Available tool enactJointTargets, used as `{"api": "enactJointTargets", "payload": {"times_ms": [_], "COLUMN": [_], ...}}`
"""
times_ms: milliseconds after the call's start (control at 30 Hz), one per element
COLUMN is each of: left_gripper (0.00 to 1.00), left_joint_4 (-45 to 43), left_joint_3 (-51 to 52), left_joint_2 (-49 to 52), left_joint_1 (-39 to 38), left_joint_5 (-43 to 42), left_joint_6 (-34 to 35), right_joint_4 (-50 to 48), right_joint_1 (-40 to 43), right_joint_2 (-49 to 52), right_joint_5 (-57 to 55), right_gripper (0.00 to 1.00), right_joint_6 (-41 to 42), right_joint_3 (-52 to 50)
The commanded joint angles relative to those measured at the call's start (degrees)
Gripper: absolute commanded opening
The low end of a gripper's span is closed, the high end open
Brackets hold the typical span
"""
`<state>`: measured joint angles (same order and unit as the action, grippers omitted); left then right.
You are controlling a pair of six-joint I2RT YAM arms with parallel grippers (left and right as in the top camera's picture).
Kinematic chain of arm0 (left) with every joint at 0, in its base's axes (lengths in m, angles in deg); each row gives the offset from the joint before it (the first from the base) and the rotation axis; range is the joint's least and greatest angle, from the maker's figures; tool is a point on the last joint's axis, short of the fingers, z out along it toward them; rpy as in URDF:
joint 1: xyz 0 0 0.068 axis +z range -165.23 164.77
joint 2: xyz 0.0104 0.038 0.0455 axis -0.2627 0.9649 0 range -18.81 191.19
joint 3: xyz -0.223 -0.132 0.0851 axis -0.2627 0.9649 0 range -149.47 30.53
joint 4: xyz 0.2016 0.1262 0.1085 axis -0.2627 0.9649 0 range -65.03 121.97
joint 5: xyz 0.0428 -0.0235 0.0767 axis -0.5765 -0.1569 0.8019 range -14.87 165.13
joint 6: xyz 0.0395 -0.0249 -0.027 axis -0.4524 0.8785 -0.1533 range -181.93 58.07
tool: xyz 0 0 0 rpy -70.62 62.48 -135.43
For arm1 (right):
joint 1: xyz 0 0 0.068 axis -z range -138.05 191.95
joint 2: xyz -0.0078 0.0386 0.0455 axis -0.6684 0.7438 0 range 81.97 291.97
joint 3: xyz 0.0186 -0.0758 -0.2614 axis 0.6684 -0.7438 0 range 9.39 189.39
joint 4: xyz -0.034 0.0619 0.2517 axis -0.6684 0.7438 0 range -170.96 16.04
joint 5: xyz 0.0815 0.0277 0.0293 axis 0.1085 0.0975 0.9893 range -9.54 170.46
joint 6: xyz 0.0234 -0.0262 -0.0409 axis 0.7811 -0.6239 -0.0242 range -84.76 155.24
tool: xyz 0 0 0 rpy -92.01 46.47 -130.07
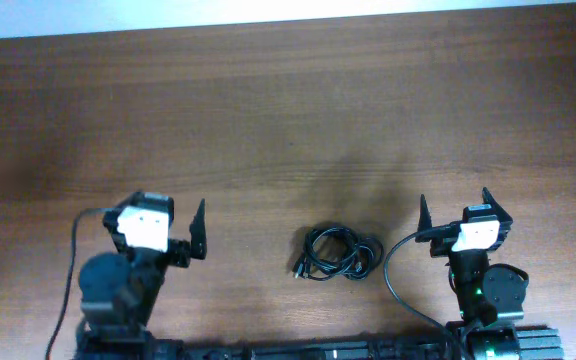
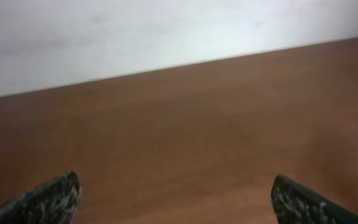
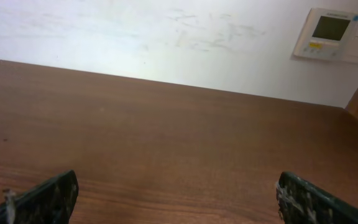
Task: Untangle cables
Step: 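Move the left gripper forward and down onto the black cable bundle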
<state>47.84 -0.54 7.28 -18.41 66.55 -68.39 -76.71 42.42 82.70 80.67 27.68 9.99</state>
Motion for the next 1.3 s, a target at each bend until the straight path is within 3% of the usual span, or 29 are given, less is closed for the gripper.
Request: {"api": "enactJointTargets", "payload": {"times_ms": [0, 133, 400, 800, 1267], "left_gripper": [0.99, 0.99, 0.99, 0.99, 0.99], "left_joint_4": [4.0, 12.5, 26.9, 28.3, 25.4], "left_joint_3": [-8.3, -17.5, -33.0, -36.5, -36.5], "left_joint_2": [9.2, 20.1, 40.3, 58.7, 61.4], "left_joint_1": [0.3, -0.2, -8.7, -21.9, -23.8], "left_joint_5": [-7.5, -10.6, -10.7, -10.6, -11.8], "left_joint_6": [-1.0, -1.0, -6.1, -8.8, -5.8], "right_joint_4": [0.4, 0.4, 0.4, 0.4, 0.4], "right_joint_1": [0.4, 0.4, 0.4, 0.4, 0.4], "right_joint_2": [-0.4, -0.4, -0.4, -0.4, -0.4], "right_joint_5": [-0.9, -0.9, -0.9, -0.9, -0.9], "right_gripper": [1.00, 1.00, 1.00, 1.00, 1.00], "right_joint_6": [0.1, 0.0, 0.0, 0.0, 0.1], "right_joint_3": [-0.3, -0.3, -0.3, -0.3, -0.3]}}
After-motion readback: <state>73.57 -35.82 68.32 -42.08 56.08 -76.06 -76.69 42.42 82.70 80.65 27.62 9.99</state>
